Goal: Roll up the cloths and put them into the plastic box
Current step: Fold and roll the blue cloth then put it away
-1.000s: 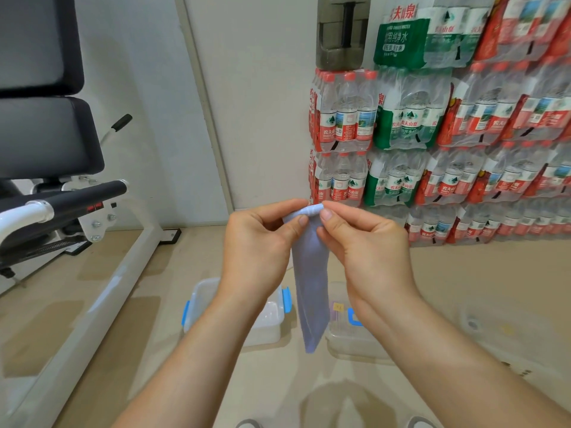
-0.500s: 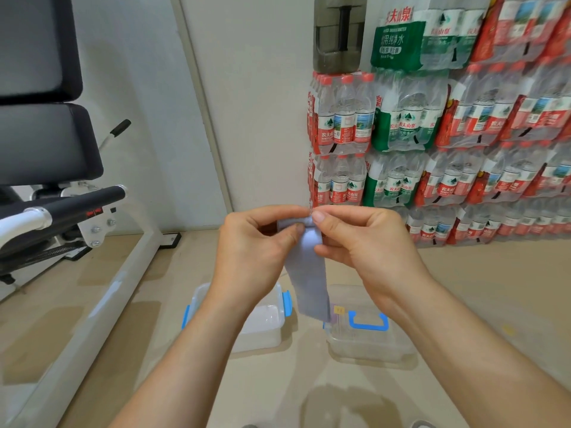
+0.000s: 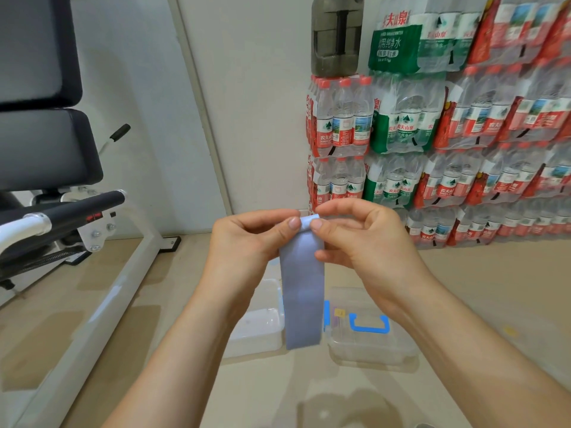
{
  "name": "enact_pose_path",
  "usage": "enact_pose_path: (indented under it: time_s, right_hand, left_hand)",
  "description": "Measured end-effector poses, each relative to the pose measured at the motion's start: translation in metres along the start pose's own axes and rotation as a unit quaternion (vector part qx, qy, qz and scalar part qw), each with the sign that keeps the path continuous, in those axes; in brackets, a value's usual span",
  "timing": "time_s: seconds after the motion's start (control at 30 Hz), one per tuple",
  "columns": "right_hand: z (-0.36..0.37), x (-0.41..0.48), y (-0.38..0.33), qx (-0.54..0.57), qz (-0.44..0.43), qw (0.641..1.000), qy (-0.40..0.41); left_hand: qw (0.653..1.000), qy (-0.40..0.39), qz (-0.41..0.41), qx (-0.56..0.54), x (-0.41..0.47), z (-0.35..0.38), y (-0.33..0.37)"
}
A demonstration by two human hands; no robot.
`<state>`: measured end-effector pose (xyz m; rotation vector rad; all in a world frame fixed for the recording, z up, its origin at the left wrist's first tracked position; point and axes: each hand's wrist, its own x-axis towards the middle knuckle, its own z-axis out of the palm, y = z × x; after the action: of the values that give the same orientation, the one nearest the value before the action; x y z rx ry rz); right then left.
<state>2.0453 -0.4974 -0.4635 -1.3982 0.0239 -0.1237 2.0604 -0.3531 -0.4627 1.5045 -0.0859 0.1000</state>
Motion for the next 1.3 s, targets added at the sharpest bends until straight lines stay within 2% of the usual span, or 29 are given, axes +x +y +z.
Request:
enact_pose_path:
  time_s: [0.23, 0.47, 0.73, 0.87, 1.07, 1.3]
  right_hand:
    - [-0.0010, 0.0001, -0.0002, 0.006, -0.003, 1.000, 0.009]
    - [-0.0051, 0.0025, -0.0025, 0.008, -0.017, 1.000, 0.022]
    - [-0.0038, 0.0025, -0.0020, -0.001, 0.012, 1.000, 0.015]
    - [-0.0053, 0.0024, -0.0020, -0.022, 0.012, 0.999, 0.031]
    - [-0.0065, 0.0033, -0.0030, -0.011, -0.001, 0.999, 0.036]
    - [-0.0033, 0.0027, -0.0018, 0.011, 0.008, 1.000, 0.020]
  left_hand:
    - [0.999, -0.004, 0.028, 0.029, -0.0027, 0.0018, -0.0009]
    - [0.998, -0.033, 0.004, 0.045, -0.0028, 0.0002, 0.0015]
    - [1.000, 0.003, 0.017, 0.014, -0.0003, -0.0010, 0.0002]
    - [0.999, -0.014, 0.024, 0.024, 0.0001, -0.0008, -0.0011]
    - [0.997, -0.057, -0.014, 0.044, -0.0007, -0.0034, 0.0009]
    - [1.000, -0.007, -0.015, 0.021, 0.0014, -0.0049, 0.0006]
